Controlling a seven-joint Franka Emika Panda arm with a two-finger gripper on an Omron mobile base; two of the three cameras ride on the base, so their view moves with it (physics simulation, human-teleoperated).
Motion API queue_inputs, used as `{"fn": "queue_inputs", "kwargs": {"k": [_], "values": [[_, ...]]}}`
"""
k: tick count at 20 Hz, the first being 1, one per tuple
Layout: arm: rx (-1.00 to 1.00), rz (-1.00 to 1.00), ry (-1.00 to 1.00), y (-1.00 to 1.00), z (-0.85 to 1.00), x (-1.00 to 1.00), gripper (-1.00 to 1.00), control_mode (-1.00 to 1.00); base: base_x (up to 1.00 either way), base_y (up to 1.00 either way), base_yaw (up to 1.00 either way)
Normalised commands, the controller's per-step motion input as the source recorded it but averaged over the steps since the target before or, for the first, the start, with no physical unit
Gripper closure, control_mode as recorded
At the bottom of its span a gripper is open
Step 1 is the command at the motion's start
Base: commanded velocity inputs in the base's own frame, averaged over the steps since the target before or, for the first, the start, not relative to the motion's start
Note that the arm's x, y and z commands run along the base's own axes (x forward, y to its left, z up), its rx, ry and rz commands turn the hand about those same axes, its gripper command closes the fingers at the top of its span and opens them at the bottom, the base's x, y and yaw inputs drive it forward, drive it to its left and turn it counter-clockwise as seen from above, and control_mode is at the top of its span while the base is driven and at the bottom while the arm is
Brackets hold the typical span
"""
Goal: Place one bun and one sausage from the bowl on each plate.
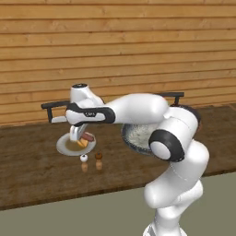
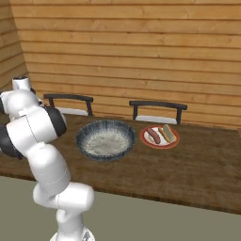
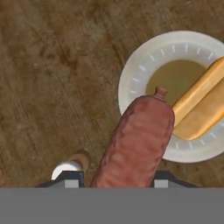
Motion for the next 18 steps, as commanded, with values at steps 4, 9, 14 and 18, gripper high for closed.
{"fn": "queue_inputs", "kwargs": {"k": [4,9,14,18], "values": [[-0.07,0.00,0.01,0.13,-0.33,0.13,1.00,-1.00,0.00,0.00,0.00],[-0.12,0.00,0.14,0.13,-0.30,0.21,1.00,-1.00,0.00,0.00,0.00],[-0.07,0.00,0.08,0.06,-0.06,0.11,1.00,-1.00,0.00,0.00,0.00],[0.00,0.00,0.00,0.27,0.00,0.33,1.00,-1.00,0.00,0.00,0.00]]}}
